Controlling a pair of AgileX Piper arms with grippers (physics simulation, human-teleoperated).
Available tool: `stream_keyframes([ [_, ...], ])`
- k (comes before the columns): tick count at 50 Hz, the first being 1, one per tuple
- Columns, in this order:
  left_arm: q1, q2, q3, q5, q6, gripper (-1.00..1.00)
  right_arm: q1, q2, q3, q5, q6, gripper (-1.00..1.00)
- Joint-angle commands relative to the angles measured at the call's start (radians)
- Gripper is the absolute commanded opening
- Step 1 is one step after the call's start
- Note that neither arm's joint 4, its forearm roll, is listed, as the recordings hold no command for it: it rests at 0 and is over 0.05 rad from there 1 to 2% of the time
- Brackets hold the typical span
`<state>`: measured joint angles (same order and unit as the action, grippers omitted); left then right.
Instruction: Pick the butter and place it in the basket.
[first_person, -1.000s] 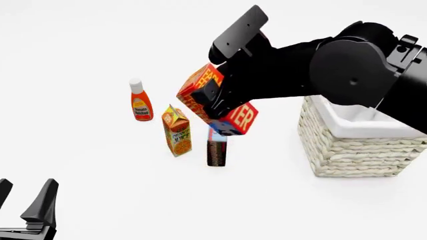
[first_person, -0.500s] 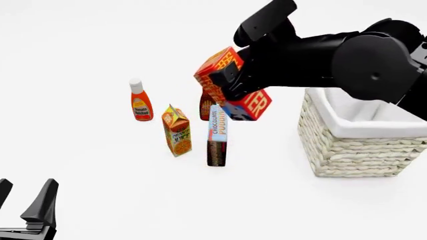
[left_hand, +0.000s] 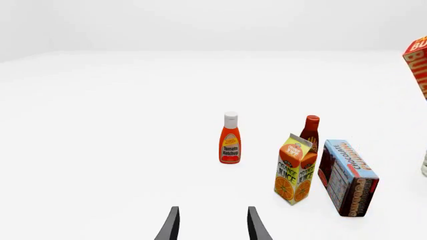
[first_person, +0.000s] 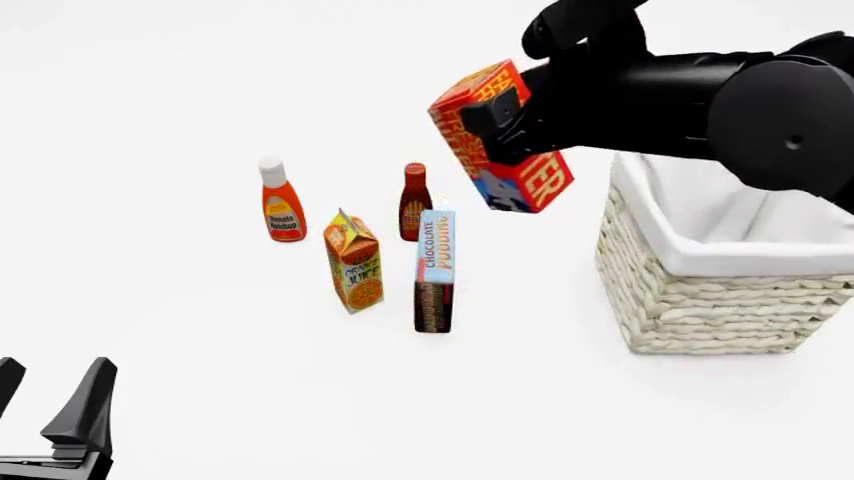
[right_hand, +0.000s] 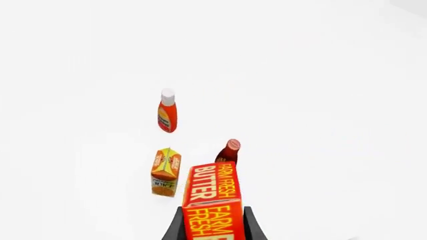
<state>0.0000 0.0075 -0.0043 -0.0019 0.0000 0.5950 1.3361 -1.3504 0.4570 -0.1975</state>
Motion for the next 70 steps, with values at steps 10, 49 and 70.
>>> stream_keyframes([
  [10,0.000,0.000,0.000,0.000,0.000,1.00,-0.095,-0.024,-0.033,-0.051,0.081,-1.00],
  [49,0.000,0.000,0.000,0.000,0.000,1.00,-0.247,-0.042,-0.007,-0.145,0.162,-1.00],
  [70,0.000,0.000,0.000,0.000,0.000,1.00,-0.326,-0.098,0.049,-0.208,0.202,-1.00],
])
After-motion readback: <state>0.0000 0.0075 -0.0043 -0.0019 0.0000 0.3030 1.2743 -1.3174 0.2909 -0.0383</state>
